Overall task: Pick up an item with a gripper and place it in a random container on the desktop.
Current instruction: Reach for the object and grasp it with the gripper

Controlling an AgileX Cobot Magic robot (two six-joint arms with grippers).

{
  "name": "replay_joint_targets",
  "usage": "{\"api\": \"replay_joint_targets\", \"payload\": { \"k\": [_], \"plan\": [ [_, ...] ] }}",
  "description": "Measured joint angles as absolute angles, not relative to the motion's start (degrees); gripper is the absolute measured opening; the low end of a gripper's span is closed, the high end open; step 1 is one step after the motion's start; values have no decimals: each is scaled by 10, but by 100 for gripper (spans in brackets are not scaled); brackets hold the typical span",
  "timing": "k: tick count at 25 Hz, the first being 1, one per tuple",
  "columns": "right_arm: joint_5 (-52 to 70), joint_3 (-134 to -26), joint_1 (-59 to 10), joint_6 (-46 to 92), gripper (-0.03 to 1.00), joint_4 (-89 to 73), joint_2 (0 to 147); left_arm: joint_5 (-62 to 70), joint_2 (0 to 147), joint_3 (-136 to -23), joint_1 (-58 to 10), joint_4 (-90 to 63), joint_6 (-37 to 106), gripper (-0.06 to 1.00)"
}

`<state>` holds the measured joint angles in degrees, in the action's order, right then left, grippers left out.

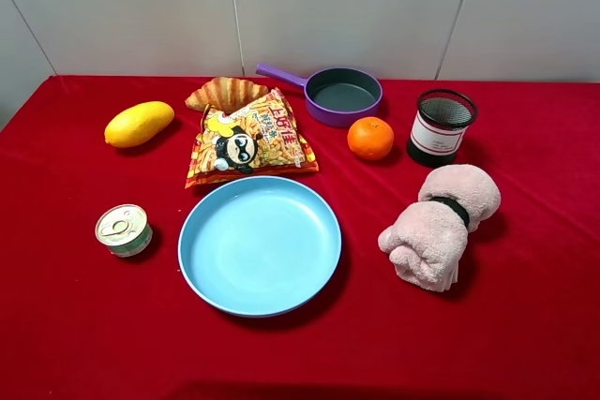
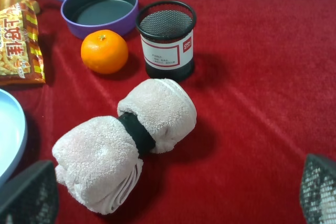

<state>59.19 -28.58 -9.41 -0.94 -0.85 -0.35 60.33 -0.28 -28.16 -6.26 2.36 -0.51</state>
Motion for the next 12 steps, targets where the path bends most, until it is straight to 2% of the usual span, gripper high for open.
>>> {"api": "replay_joint_targets", "payload": {
  "k": [7,12],
  "plan": [
    [576,-297,-94,-9,69,-13,-1,603,-3,-282,-63,24,-5,99],
    [572,-325,-94,-5,69,-15,52,603,-3,-282,-63,24,-5,99]
  ]
}}
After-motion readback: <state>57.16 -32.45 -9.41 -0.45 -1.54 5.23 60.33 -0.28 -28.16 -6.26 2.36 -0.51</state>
